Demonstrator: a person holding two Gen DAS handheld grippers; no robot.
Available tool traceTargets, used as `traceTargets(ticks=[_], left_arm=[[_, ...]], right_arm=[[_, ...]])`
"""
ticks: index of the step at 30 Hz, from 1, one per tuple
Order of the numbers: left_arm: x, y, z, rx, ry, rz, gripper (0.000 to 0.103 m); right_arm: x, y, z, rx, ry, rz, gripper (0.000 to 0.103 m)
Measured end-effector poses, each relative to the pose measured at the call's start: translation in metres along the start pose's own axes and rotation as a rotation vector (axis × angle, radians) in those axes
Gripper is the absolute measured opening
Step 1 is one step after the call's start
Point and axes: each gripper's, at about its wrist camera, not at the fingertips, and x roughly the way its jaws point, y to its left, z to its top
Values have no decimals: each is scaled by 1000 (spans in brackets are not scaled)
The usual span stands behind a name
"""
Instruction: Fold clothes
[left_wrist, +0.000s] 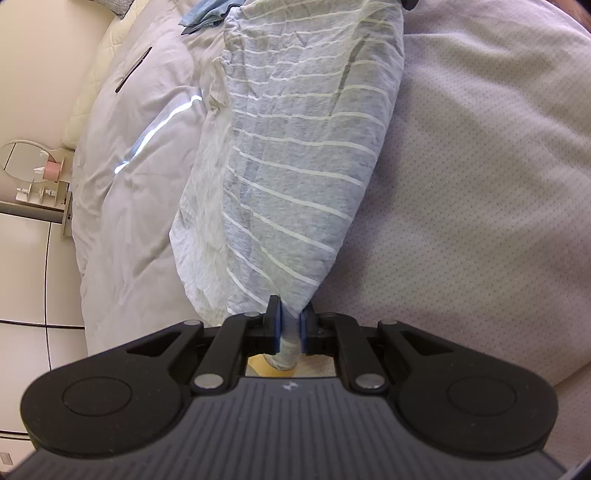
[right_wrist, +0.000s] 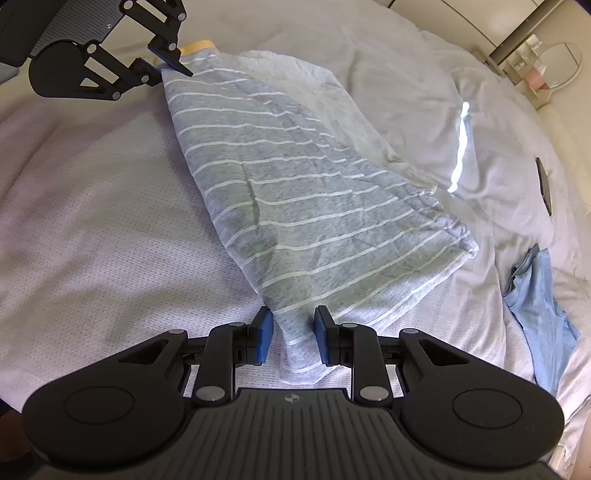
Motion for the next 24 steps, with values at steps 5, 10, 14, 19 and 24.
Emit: traceTargets(ticks=[5, 10, 14, 19, 24], left_arm=[[-4, 0, -2, 3, -1, -2, 10], [-3, -3, -1, 9, 0, -2, 11], [-3, -5, 0, 11, 0, -1, 12], [-4, -8, 1, 25, -9, 10, 16], [-5, -15, 0, 58, -37, 43, 27]], right_arm=[[1, 0, -1, 3, -5, 5, 27], [0, -1, -2, 14, -3, 5, 28], [0, -2, -3, 21, -1, 2, 30], [0, -1, -4, 21, 0, -3, 33], [-3, 1, -7, 14, -1, -18, 40]])
